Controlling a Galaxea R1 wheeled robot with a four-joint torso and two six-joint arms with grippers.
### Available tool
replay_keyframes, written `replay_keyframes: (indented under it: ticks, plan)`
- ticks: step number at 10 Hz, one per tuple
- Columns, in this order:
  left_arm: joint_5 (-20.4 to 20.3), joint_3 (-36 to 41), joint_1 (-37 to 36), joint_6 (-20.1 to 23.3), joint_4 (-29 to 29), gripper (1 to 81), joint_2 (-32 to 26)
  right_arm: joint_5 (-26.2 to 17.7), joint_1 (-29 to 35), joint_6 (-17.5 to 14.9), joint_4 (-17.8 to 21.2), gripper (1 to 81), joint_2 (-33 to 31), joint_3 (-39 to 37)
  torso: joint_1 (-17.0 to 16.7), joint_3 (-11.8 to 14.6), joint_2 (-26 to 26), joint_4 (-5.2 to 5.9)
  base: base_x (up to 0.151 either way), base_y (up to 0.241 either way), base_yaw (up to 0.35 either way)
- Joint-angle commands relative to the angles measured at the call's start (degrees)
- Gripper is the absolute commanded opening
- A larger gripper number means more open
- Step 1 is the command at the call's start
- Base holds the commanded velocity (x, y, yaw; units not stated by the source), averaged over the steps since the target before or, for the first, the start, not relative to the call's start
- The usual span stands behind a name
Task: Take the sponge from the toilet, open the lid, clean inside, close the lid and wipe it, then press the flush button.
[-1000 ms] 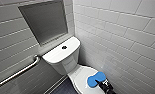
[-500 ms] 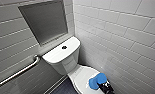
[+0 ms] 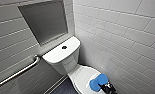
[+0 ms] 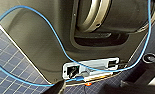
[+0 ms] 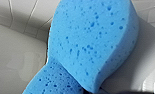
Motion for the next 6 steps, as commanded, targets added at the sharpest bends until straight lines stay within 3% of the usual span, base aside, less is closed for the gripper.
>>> replay_keyframes:
  ticks: [1, 4, 6]
  plan:
    - [5.0, 0.4, 2.0, 0.5, 0.1, 81.1, 0.4, -2.1, 4.5, -0.5, -1.5, 1.0, -12.1, 15.5, 0.0, 0.0, 0.0, 0.00, 0.000, 0.000, 0.000]
    - [4.9, 0.5, 1.5, 0.7, 0.2, 81.1, 0.5, 1.5, 2.4, -0.1, -1.3, 1.0, -20.8, 24.1, 0.0, 0.0, 0.0, 0.00, 0.000, 0.000, 0.000]
    - [4.8, 0.9, 0.8, 0.7, 0.2, 81.1, 0.1, 1.6, -1.2, -0.1, -1.3, 1.0, -25.3, 27.2, 0.0, 0.0, 0.0, 0.00, 0.000, 0.000, 0.000]
